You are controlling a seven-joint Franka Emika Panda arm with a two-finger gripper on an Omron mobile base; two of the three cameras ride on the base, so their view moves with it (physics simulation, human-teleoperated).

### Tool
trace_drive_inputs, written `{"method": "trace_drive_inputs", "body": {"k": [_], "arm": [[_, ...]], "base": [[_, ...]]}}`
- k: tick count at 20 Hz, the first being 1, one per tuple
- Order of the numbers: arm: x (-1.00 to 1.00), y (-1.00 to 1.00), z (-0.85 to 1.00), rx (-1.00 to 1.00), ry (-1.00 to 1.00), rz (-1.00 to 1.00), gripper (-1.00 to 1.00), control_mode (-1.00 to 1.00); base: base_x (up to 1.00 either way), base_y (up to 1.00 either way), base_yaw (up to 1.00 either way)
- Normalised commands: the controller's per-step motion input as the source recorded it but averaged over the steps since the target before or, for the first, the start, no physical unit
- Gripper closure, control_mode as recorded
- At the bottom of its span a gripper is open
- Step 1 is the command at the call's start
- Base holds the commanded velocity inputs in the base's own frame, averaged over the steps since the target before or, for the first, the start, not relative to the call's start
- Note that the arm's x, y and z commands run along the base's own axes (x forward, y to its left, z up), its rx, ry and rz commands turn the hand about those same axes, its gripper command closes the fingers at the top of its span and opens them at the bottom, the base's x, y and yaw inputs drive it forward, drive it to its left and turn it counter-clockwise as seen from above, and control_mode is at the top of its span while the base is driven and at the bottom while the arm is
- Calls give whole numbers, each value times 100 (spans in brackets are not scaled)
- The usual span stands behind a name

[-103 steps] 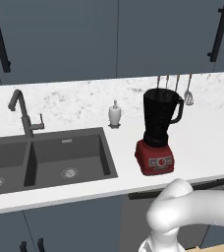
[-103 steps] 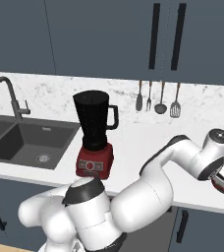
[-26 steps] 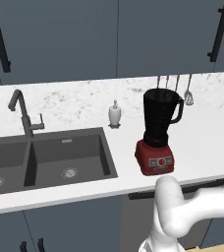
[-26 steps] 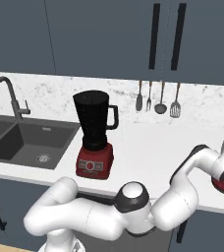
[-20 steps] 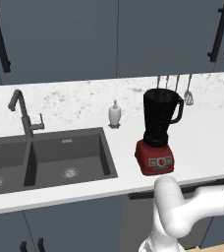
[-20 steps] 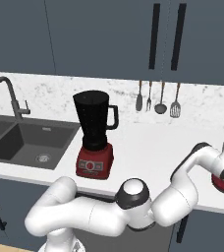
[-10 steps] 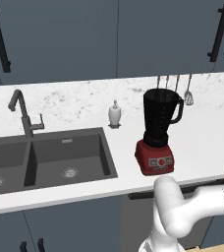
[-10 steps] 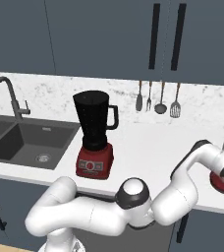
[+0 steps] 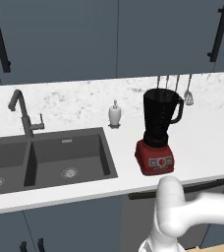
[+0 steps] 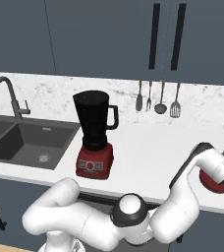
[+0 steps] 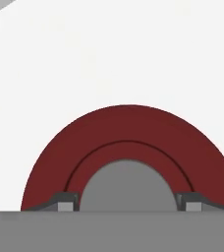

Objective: Close the lid blender by securely placing the lid on top.

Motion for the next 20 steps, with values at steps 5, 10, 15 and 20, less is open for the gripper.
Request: {"method": "trace_drive_inputs", "body": {"k": [5, 10, 15, 20], "arm": [[-28, 56, 70, -6, -5, 21, 100, -100], [-32, 47, 98, -8, 0, 18, 100, -100], [-38, 50, 100, -10, 0, 18, 100, -100], [-29, 53, 97, -3, 0, 16, 100, -100]], "base": [[0, 0, 0], [0, 0, 0], [0, 0, 0], [0, 0, 0]]}}
